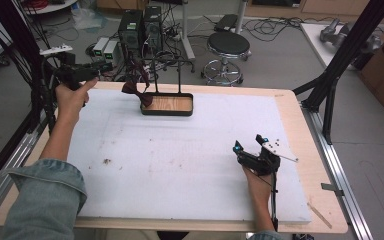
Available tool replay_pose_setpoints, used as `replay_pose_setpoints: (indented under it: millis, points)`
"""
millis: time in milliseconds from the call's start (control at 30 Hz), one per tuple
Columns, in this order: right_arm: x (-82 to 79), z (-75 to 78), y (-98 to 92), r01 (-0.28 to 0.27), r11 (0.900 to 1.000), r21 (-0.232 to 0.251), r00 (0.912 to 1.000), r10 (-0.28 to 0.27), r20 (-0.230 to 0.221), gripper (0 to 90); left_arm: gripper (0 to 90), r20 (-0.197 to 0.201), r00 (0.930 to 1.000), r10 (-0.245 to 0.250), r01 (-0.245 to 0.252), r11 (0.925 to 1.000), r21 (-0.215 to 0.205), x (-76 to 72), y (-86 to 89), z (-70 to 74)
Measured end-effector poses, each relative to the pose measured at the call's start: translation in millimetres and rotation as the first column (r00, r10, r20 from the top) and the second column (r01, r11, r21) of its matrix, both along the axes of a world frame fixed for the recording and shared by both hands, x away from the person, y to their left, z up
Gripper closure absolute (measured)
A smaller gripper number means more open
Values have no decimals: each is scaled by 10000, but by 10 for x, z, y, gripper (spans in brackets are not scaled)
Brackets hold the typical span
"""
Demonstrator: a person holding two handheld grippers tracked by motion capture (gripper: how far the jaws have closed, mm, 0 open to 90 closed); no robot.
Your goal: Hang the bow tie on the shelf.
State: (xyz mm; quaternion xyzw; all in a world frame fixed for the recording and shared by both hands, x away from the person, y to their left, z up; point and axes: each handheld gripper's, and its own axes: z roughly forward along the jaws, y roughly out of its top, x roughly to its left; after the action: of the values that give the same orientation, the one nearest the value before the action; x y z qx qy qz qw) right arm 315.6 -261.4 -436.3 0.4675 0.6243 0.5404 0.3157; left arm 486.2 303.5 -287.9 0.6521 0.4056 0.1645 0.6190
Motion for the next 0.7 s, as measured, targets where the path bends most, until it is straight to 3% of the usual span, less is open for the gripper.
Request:
replay_pose_setpoints:
  millis: [367, 700]
  points:
    - [0, 0, 3, 19, 10000, -74, 10000, -19, -4, 142, 452, 354, 9991, -232, 227, 9996, 166, -345, 202, -28]
    - [-3, 0, 16, 67, 9998, -165, 10000, -68, -47, 142, 366, 261, 9991, -324, 322, 9995, 62, -652, 305, -258]
